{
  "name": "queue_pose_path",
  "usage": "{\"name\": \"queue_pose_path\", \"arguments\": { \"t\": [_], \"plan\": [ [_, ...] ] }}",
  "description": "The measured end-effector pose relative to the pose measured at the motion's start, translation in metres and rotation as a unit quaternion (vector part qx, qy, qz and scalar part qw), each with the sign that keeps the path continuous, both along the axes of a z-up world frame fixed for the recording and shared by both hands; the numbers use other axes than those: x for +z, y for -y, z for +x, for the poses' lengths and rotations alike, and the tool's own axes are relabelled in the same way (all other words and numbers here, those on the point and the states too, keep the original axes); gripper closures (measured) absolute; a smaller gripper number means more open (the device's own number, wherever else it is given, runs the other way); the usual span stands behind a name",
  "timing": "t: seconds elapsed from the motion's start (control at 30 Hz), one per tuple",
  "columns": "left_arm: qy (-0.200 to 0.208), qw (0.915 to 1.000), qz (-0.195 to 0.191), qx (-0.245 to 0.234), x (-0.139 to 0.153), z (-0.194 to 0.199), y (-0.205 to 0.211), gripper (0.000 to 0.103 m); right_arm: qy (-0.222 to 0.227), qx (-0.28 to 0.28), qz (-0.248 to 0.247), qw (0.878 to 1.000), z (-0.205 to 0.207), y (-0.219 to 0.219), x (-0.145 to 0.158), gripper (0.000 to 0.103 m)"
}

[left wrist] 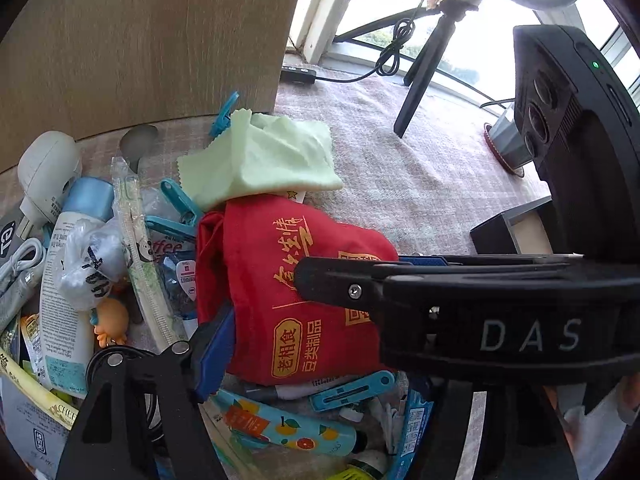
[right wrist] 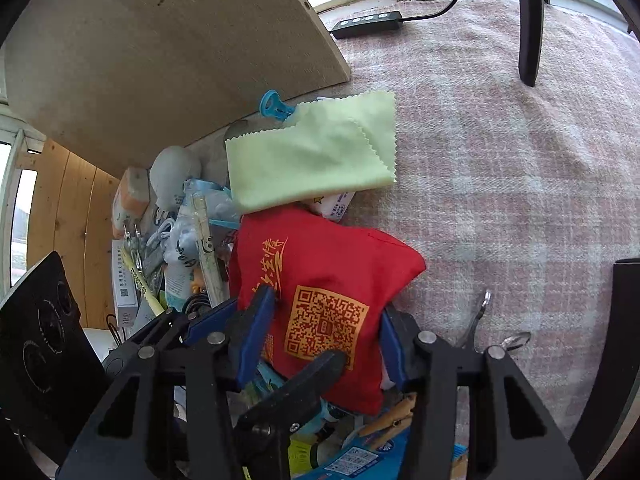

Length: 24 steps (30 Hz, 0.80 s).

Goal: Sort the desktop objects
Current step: 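Grasp the red QR-code pouch with the right gripper and lift it, then lower the red pouch into the black tray and open the right gripper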

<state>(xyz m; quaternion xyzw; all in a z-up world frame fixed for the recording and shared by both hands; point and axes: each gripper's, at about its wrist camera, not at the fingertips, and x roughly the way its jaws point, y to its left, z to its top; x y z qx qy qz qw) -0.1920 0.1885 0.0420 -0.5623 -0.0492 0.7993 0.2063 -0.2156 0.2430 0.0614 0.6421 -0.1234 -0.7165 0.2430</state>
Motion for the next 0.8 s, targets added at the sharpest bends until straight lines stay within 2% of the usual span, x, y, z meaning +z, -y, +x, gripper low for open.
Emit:
{"name": "queue_pose_path", "arguments": {
  "t": [0.1, 0.27, 0.43, 0.6, 0.8],
  "plan": [
    [-0.004, 0.9999, 0.009, 0.006, 0.01, 0.002, 0.002, 0.041, 0.0, 0.007, -0.013, 1.0, 0.01, -0.003, 0.011, 0.054],
    [-0.035, 0.9993, 0.005, -0.013, 0.036, 0.012, -0.01, 0.041, -0.02, 0.001, -0.021, 1.0, 0.011, -0.014, 0.031, 0.054],
    [-0.045, 0.9987, 0.016, -0.021, 0.053, 0.02, -0.023, 0.041, -0.042, 0.0, -0.013, 0.999, 0.025, -0.034, 0.047, 0.054],
    [-0.061, 0.9967, 0.021, -0.048, 0.071, 0.037, -0.052, 0.041, -0.058, -0.02, -0.011, 0.998, 0.044, -0.076, 0.069, 0.054],
    [-0.075, 0.9902, 0.031, -0.113, 0.088, 0.065, -0.109, 0.041, -0.075, -0.068, 0.009, 0.995, 0.068, -0.143, 0.084, 0.055]
  ]
}}
